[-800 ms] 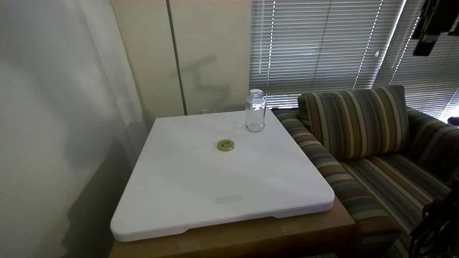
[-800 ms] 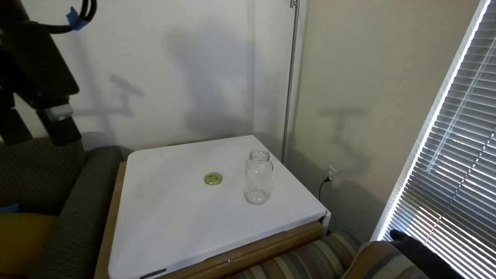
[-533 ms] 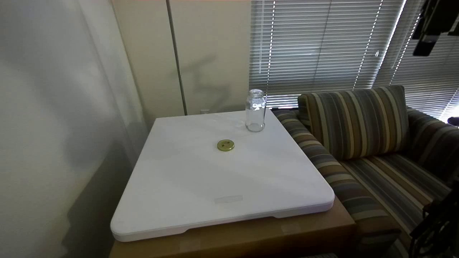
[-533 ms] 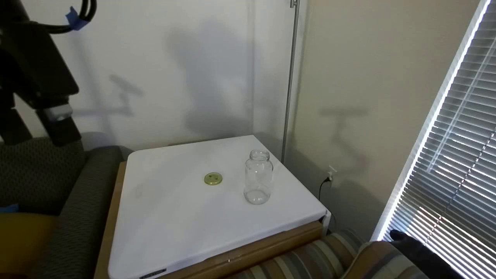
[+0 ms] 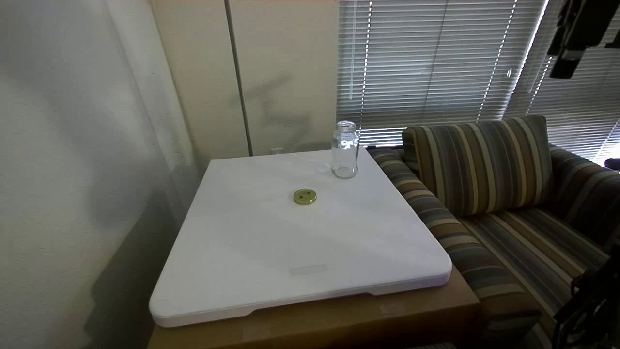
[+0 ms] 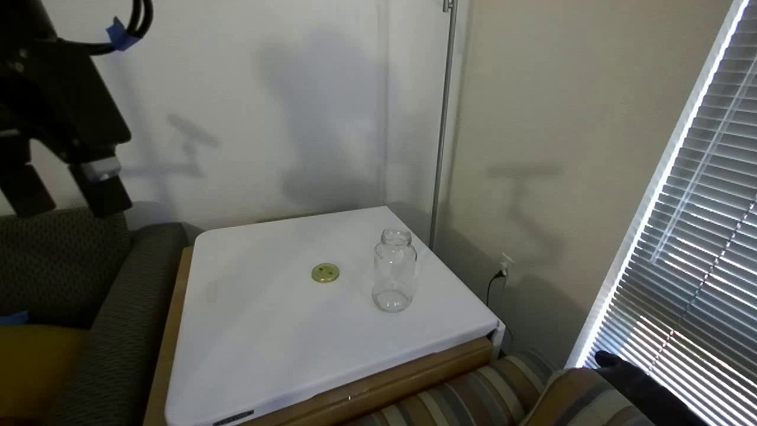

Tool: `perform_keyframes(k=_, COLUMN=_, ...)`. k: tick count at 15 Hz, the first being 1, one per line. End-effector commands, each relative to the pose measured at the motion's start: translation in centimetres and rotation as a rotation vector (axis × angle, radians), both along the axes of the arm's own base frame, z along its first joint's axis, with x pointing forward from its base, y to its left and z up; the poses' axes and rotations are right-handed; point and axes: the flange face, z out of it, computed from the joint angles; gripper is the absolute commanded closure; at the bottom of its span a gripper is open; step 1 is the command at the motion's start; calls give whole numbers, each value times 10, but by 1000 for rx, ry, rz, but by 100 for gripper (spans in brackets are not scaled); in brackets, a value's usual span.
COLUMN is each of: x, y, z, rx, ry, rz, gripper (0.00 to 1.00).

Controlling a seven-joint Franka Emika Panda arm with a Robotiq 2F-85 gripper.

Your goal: Pick the cap and put it on top of the bottle

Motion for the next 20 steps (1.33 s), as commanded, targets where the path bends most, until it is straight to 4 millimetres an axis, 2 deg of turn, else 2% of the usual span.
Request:
perform_keyframes(k=1, x=20, y=10, z=-9, rx=4, ry=26, rz=38, gripper=0)
perform_keyframes(k=6, x=45, y=31, z=-25, rx=0, ry=58, rz=86, gripper=0)
perform_keyframes(k=12, x=87, y=55, z=-38, rx=47, ry=50, rz=113, gripper=0)
perform_keyframes(k=20, x=136, y=69, z=-68, rx=117, ry=46, rz=54, gripper=0)
